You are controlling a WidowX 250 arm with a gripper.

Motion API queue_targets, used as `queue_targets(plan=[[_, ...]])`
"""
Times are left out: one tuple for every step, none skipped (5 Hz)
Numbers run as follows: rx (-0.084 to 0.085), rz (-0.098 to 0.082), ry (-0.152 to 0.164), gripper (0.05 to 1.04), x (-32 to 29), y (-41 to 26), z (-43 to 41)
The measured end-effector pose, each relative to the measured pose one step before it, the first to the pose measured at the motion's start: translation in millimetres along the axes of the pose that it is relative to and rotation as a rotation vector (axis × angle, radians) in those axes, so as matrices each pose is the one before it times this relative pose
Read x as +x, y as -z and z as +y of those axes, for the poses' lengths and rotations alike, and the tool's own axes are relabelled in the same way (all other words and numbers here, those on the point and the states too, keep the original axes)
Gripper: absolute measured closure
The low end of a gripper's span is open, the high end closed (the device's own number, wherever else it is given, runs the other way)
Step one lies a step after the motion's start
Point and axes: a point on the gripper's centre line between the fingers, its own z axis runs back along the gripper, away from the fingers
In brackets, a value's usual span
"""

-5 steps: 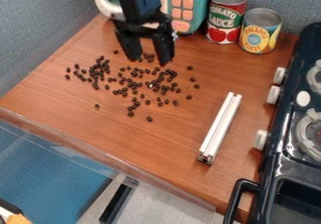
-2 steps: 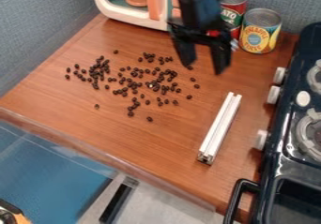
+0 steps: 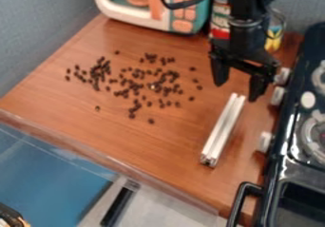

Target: Sweep into pile

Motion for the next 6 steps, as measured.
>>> queue_targets(plan=[[0.0335, 0.0166, -0.0034, 0.084, -11.53, 13.94, -9.52], [0.0099, 0.0211, -0.0105, 0.084, -11.87, 10.02, -5.19], [-0.0045, -0.0182, -0.014, 0.084, -6.87, 0.9, -3.77], [0.0004, -0.0014, -0.0069, 0.084, -3.92, 4.1, -0.71], [0.001, -0.0013, -0.001, 0.085, -2.46, 2.88, -1.69], [0.001, 0.0032, 0.0084, 0.136, -2.16, 1.72, -1.24]])
